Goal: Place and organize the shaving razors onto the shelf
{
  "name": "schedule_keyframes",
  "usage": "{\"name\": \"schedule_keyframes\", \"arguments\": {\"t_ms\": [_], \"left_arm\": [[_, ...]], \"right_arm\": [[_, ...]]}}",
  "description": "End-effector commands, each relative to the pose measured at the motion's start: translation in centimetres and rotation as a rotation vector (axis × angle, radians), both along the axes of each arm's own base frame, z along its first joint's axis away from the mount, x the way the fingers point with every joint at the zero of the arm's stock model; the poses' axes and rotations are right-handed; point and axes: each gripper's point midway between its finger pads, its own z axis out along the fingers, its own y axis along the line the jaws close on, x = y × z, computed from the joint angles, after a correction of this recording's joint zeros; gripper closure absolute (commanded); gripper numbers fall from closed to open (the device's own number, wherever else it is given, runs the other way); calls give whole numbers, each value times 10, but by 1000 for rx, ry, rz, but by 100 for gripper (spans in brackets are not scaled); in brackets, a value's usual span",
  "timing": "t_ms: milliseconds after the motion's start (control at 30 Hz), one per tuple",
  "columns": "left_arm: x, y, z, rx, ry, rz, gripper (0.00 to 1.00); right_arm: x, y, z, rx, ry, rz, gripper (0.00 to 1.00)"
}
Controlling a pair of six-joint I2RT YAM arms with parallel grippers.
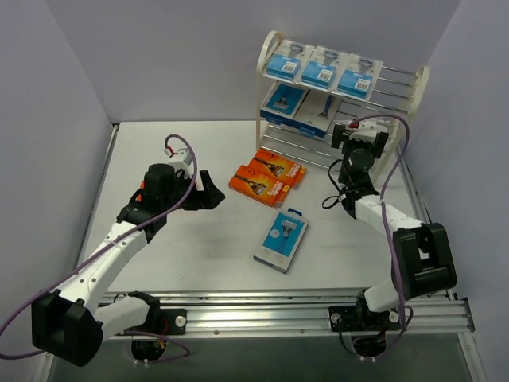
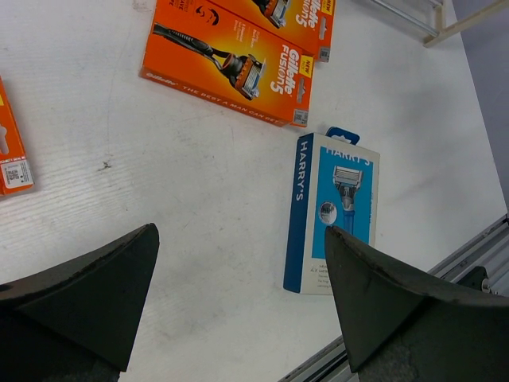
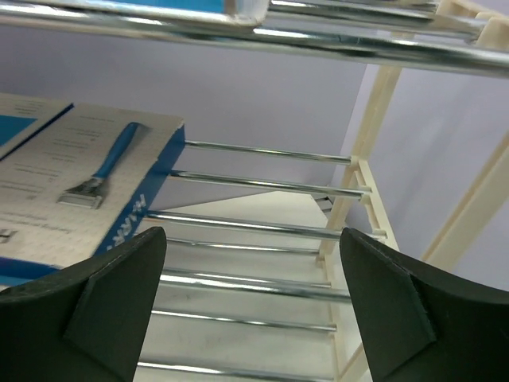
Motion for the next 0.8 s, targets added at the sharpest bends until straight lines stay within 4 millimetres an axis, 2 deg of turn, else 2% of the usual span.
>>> {"name": "schedule_keyframes", "arguments": {"t_ms": [0,33,167,200,233,267,300,333,367,400,433,467,533,567,633,667,700,767], "left_arm": [[5,-1,24,-46,-70,11,6],[5,0,23,-46,-67,13,6],[3,-4,15,-48,-38,-7,6],[2,-6,14,-48,-34,-15,6],[1,-7,12,-48,-31,-19,6],[1,-7,10,-46,-25,-22,6],[1,-7,10,-42,-24,-13,6],[-1,-9,7,-39,-19,-17,6],[0,-10,7,-43,-21,-15,6],[0,-12,7,-50,-21,-16,6],[-3,-18,6,-55,-19,-29,6],[-3,-20,2,-61,-2,-29,6],[-5,-25,-5,-65,18,-25,6],[-10,-31,-16,-63,44,-30,6],[-12,-39,-24,-95,62,-24,6],[-20,-46,-37,-92,95,-32,6],[-21,-49,-43,-91,98,-33,6],[-20,-56,-49,-104,93,-30,6]], "right_arm": [[-20,6,24,68,-35,-41,15],[-29,14,31,92,-47,-25,15],[-60,30,12,204,32,12,18],[-70,32,18,252,16,28,19],[-79,41,-3,300,73,46,20],[-84,49,-10,314,97,85,21],[-93,57,-8,336,93,120,22],[-100,64,-19,345,134,144,22],[-108,83,-29,379,165,194,23],[-114,92,-31,400,179,214,24],[-121,98,-45,404,236,217,24],[-127,115,-49,448,258,254,25],[-138,130,-61,475,315,286,25],[-144,144,-65,513,333,320,25],[-152,156,-77,546,386,345,25],[-155,161,-80,566,401,354,25],[-160,170,-85,603,418,368,25],[-166,174,-94,633,442,367,25]]}}
